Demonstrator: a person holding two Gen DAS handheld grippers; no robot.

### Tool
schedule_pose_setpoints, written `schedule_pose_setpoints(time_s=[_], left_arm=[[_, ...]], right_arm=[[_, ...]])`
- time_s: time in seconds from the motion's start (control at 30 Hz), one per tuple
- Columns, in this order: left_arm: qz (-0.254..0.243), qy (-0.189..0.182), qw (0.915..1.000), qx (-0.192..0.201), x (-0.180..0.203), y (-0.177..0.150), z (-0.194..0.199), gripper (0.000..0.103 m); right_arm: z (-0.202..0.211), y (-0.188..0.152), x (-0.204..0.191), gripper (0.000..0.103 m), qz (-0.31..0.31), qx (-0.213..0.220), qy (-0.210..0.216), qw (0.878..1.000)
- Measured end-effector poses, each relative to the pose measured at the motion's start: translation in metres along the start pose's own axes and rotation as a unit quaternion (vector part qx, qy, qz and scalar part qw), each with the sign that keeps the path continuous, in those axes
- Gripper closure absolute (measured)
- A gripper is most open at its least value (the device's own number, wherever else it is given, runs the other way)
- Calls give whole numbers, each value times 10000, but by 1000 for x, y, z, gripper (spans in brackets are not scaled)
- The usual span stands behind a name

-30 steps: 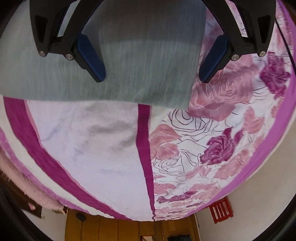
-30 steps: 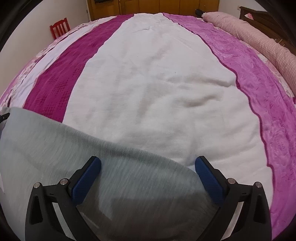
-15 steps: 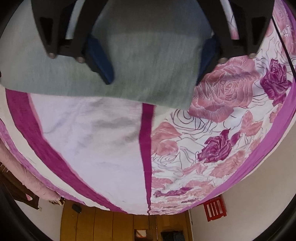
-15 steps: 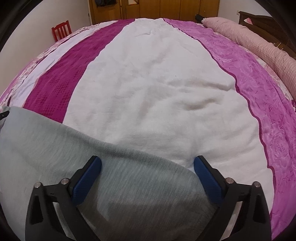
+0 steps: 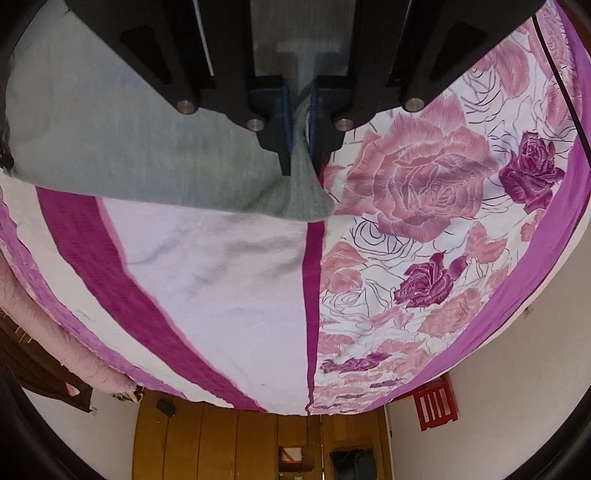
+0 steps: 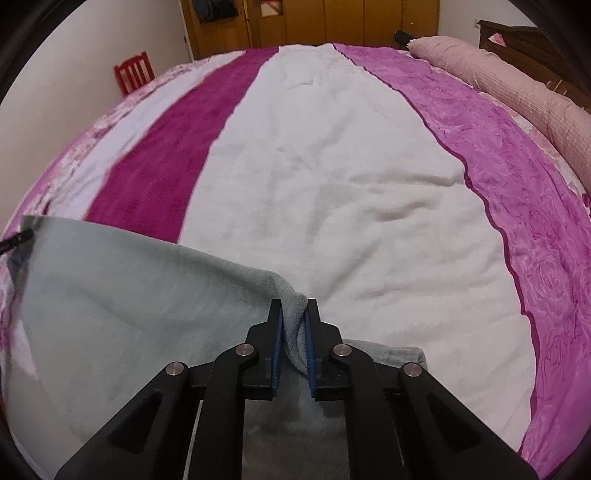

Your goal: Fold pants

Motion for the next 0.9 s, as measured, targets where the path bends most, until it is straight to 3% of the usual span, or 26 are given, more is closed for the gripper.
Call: schedule_pose_setpoints(time_s=[0.4,0.9], left_arm=[[211,-138,9988,416,-3,-9,52,96],[248,-5,9962,835,-2,-55,130,96]], right_arm=[[53,-9,-13,93,-61,358,285,9989],[114,-51,-18,93,-97,633,515,9966]])
Point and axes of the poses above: each gripper's, at about its wrist camera, not at the fingertips, and z roughly against the way its jaws point, x to its right, y to its top, the point moved 8 cm from there along -z, roughly the way its jaws point, and after that the axes turned 11 degrees about -z, right-handed, at the moved point
